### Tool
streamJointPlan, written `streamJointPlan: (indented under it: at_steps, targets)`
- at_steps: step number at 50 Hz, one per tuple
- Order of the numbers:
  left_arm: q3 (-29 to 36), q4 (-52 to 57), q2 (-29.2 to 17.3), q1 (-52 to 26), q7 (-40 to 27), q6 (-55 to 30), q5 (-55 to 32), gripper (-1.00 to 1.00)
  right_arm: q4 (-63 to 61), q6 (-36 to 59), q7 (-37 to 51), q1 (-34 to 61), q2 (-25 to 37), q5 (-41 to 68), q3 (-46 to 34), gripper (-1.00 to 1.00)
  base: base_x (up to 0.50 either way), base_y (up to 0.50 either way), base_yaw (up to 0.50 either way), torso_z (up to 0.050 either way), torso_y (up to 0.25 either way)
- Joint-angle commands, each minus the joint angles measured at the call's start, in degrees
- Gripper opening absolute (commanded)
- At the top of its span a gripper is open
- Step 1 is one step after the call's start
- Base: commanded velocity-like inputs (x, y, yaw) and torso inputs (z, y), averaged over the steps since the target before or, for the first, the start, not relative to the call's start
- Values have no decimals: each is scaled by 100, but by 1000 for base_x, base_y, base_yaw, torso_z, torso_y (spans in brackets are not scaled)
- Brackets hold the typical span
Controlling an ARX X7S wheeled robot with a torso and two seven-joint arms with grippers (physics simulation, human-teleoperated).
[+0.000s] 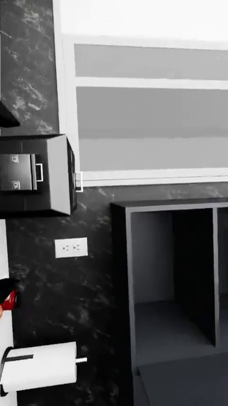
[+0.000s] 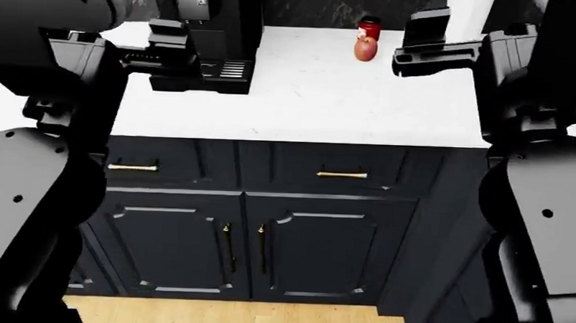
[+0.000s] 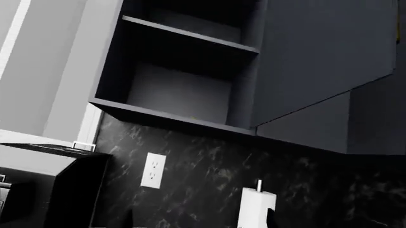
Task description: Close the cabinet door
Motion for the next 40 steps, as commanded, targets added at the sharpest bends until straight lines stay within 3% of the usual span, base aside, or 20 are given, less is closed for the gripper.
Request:
streamJointPlan:
  at_steps: [1,18,33,38,40]
  targets:
    - [291,-685,-92,-2382,-66,-825,5,100,625,608,-267,2054,33,66,-380,100,0,0,0,50,0]
    - [691,-1844,-209,-4071,36,-593,397,100,1604,468,-365,3419,-1,-19,-730,100,0,0,0,50,0]
    - [992,-1815,-238,-4757,85,-819,439,100,1517,811,-435,4088,-49,51,-730,100,0,0,0,50,0]
    - [1159,-1738,-289,-4758,41,-606,579,100,1457,841,-446,4085,-47,86,-688,100,0,0,0,0,0]
    - [948,-1750,-194,-4729,-25,-578,505,100,1446,860,-441,4078,-64,104,-639,100,0,0,0,0,0]
